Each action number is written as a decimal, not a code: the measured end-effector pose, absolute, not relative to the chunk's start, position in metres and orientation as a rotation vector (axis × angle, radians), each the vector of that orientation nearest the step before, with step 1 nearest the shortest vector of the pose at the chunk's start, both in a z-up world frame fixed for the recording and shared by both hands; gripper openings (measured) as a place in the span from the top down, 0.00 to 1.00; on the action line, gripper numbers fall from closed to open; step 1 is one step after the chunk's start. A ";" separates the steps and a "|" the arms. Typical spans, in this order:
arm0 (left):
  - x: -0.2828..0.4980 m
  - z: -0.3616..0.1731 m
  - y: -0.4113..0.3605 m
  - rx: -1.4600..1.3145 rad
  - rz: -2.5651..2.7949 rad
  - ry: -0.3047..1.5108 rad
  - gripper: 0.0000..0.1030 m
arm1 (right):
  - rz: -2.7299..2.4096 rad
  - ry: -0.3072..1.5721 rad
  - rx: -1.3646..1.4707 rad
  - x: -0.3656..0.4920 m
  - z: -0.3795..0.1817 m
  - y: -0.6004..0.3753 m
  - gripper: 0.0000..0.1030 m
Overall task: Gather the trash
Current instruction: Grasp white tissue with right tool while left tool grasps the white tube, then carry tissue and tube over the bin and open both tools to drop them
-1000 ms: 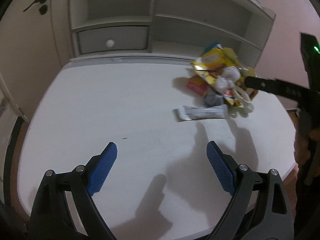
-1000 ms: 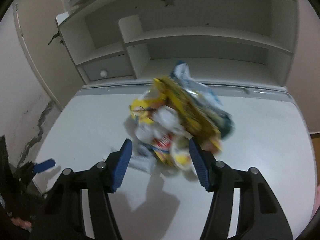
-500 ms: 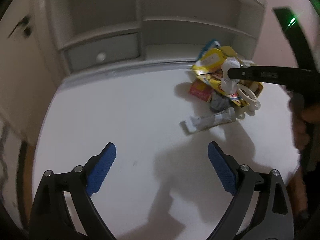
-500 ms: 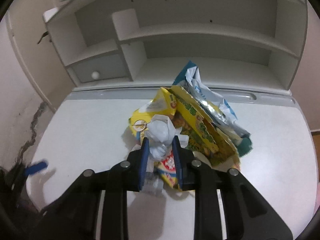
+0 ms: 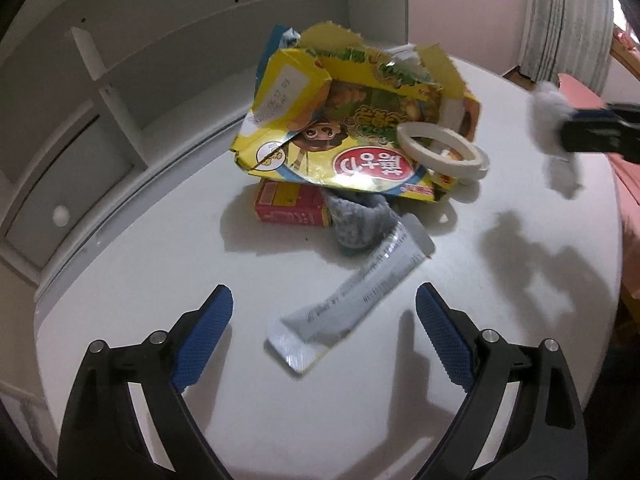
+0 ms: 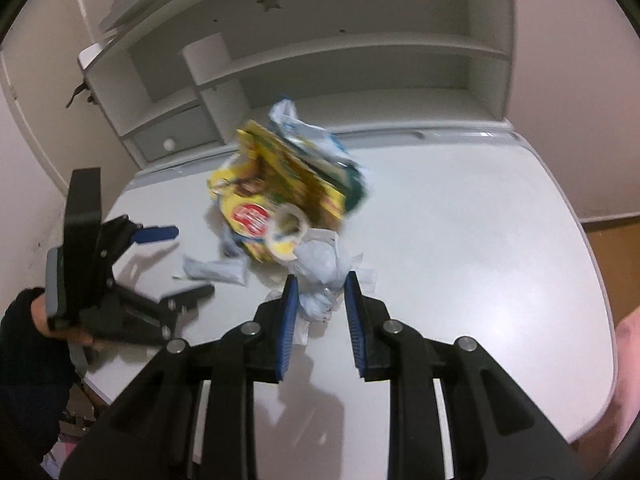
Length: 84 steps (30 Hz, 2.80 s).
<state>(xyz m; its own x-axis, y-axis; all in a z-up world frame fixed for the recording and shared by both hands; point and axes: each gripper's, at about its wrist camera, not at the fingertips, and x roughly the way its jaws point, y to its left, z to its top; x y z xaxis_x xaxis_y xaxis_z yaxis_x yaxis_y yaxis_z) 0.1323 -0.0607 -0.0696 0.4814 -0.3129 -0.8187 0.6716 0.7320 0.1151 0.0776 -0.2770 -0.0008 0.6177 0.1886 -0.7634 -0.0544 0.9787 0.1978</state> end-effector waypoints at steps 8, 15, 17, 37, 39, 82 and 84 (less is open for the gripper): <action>0.130 -0.072 -0.063 0.404 -0.683 0.923 0.52 | 0.080 0.904 0.189 0.046 -0.009 -0.317 0.77; 0.092 -0.068 -0.072 0.430 -0.710 0.928 0.88 | 0.051 0.902 0.234 0.019 -0.017 -0.347 0.77; 0.079 -0.061 -0.068 0.406 -0.675 0.919 0.88 | 0.042 0.896 0.246 0.008 -0.019 -0.357 0.77; -0.070 -0.033 -0.351 0.392 -1.156 0.759 0.88 | -0.478 0.941 0.547 -0.175 -0.113 -0.574 0.76; -0.083 -0.042 -0.371 0.414 -1.196 0.768 0.88 | -0.507 0.974 0.580 -0.190 -0.132 -0.587 0.77; -0.144 -0.172 -0.541 0.622 -1.337 0.987 0.42 | -0.691 0.903 0.722 -0.279 -0.140 -0.643 0.41; -0.143 -0.172 -0.543 0.617 -1.319 0.988 0.41 | -0.699 0.893 0.716 -0.283 -0.132 -0.641 0.41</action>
<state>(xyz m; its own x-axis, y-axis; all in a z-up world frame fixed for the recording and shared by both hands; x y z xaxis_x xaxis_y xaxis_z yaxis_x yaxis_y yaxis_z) -0.1431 -0.5434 -0.1725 -0.0421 -0.5023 -0.8637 0.9701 0.1864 -0.1557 -0.2833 -0.6414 -0.1321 0.4476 -0.2332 -0.8633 0.7823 0.5698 0.2517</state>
